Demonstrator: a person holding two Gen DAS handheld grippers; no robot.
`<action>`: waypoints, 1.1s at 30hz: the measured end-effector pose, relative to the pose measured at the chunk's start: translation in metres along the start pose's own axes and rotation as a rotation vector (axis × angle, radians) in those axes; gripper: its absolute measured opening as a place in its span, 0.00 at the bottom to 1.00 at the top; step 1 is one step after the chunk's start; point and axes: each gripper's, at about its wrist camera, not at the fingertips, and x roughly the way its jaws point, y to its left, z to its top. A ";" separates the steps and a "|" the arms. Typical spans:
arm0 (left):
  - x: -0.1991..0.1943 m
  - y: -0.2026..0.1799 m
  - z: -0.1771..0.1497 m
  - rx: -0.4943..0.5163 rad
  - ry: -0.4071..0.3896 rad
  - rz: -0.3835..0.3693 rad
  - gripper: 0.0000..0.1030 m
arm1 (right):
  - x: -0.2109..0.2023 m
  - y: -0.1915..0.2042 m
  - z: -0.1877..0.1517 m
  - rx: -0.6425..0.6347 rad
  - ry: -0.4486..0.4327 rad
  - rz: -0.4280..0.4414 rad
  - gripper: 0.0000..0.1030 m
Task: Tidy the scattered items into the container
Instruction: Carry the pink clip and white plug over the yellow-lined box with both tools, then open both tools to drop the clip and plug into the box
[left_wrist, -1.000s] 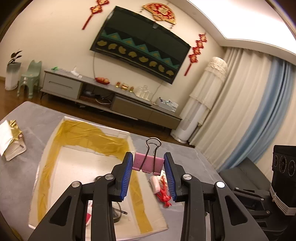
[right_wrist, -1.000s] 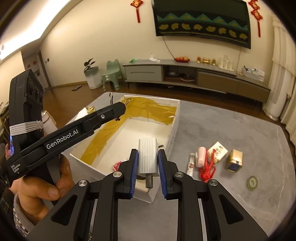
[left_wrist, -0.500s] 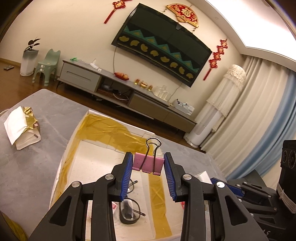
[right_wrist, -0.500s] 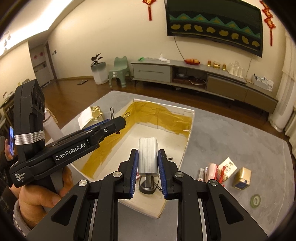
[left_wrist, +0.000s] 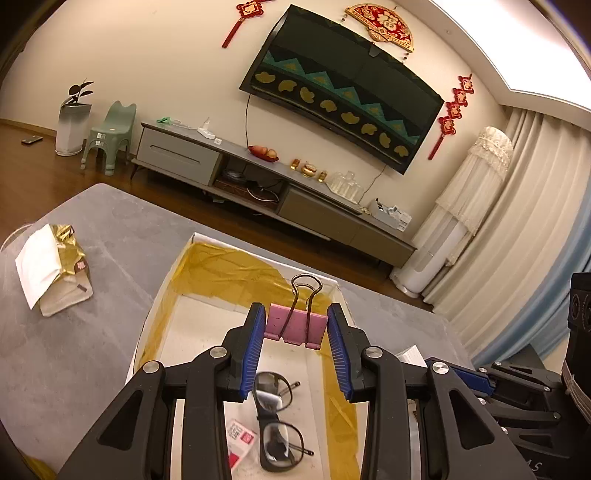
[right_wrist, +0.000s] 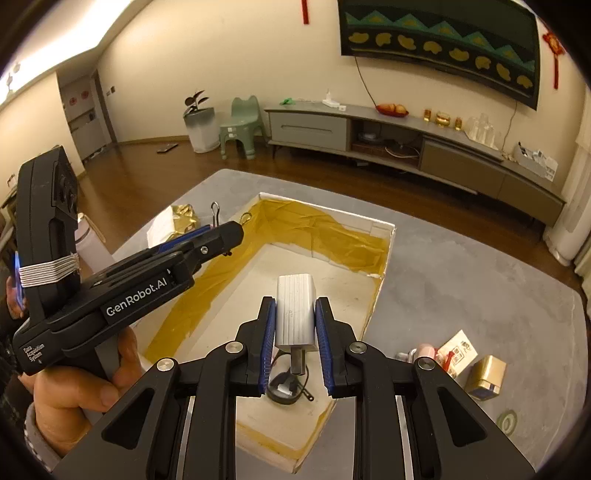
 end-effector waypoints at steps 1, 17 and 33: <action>0.003 0.001 0.003 0.005 -0.001 0.010 0.35 | 0.003 -0.002 0.003 0.002 0.008 0.004 0.23; 0.055 0.014 0.039 0.128 0.122 0.140 0.35 | 0.068 -0.024 0.041 0.051 0.119 0.061 0.23; 0.109 0.007 0.029 0.266 0.255 0.287 0.35 | 0.131 -0.048 0.058 0.124 0.216 0.093 0.23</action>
